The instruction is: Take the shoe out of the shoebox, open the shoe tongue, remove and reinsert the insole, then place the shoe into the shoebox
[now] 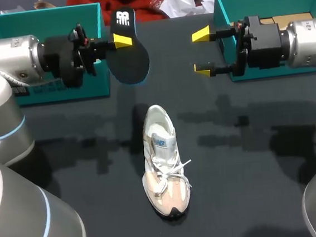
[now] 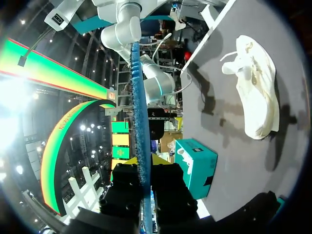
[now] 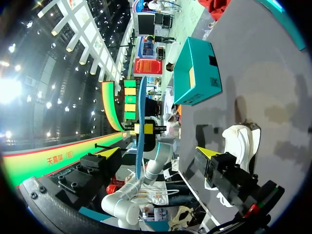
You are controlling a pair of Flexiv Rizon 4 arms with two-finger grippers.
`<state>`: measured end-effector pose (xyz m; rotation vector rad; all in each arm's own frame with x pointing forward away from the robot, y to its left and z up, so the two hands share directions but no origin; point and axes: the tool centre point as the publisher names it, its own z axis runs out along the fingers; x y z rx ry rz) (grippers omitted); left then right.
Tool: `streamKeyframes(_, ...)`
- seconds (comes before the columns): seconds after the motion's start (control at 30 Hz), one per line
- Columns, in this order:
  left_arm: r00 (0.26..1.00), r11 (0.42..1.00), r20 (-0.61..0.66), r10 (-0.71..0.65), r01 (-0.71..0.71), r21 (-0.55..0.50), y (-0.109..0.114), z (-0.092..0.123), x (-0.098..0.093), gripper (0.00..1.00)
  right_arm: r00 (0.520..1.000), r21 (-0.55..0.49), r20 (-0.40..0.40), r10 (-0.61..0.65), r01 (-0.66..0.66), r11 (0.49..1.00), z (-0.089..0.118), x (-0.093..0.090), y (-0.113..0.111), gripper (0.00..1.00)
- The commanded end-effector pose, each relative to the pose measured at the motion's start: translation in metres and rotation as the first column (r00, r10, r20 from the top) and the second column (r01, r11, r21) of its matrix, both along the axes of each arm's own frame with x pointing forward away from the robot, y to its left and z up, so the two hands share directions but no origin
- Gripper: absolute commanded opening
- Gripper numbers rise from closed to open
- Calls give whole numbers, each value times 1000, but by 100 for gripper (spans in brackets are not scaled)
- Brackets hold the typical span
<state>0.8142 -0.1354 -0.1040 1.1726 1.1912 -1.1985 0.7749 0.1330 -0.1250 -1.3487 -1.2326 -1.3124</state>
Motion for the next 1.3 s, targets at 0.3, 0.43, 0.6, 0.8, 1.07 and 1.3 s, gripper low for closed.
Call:
streamKeyframes(0.3, 1000, 1000, 2, 0, 0, 0, -2, -1, 1, 0, 1000, -3, 0, -1, 1, 1000, 0, 0, 2, 100)
streamKeyframes(0.43, 999, 1000, 47, 8, -7, -13, -4, 1, -2, 0, 999, -31, 45, 26, -24, 999, 5, 0, 6, 100)
streamKeyframes(0.6, 998, 1000, 66, -15, 16, -16, -15, 0, -5, 0, 991, -63, 98, 94, -88, 994, 6, 0, 16, 100)
streamKeyframes(0.8, 996, 1000, 86, -11, 12, 0, -24, -3, -7, 0, 987, -59, 107, 120, -114, 992, 5, -2, 23, 100)
streamKeyframes(1.07, 996, 1000, 82, -18, 17, 7, -34, -6, -6, 0, 981, -61, 150, 123, -115, 992, 1, -4, 32, 100)
streamKeyframes(1.3, 996, 999, 92, -23, 20, 30, -40, -9, -1, 0, 981, -61, 150, 123, -115, 992, 1, -4, 32, 100)
